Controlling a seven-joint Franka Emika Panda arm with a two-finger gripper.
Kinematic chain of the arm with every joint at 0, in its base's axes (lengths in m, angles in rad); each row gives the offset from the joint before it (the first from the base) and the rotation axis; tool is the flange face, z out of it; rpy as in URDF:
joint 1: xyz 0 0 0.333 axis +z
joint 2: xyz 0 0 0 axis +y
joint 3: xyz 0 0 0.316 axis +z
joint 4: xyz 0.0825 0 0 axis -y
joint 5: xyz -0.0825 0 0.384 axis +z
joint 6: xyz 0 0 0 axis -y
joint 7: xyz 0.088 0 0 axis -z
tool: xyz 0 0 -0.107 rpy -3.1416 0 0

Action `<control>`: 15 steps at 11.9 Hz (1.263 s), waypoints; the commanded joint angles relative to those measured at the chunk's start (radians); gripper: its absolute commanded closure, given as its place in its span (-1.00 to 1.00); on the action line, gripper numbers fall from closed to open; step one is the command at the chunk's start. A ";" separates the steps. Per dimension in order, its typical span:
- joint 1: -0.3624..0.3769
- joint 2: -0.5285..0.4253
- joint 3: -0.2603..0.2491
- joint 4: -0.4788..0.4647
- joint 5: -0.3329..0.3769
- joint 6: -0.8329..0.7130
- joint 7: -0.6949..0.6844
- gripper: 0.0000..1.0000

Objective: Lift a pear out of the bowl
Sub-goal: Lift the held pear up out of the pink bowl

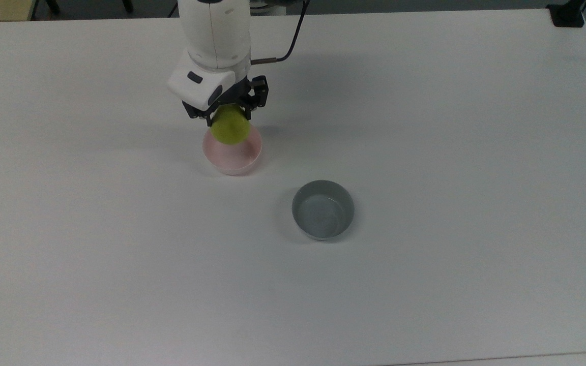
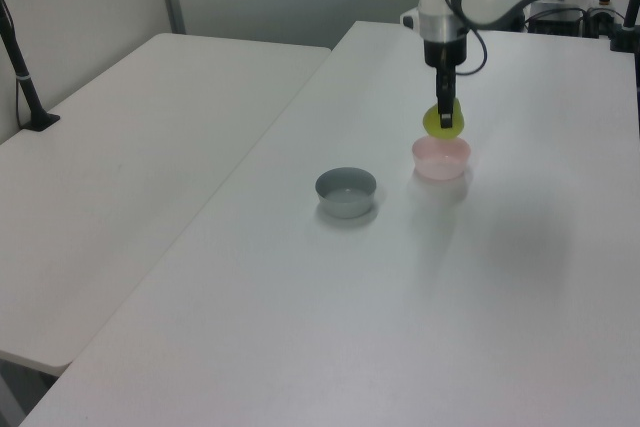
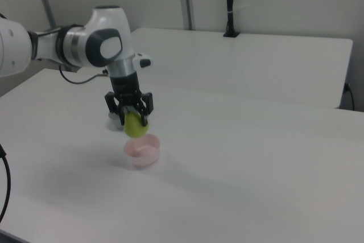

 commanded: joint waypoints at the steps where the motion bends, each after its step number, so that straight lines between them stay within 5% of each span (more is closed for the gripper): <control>1: -0.004 -0.030 -0.011 0.053 0.027 -0.072 0.007 0.17; 9: -0.287 -0.011 -0.028 0.118 -0.029 -0.013 -0.177 0.17; 15: -0.336 0.107 -0.033 0.084 -0.055 0.136 -0.176 0.17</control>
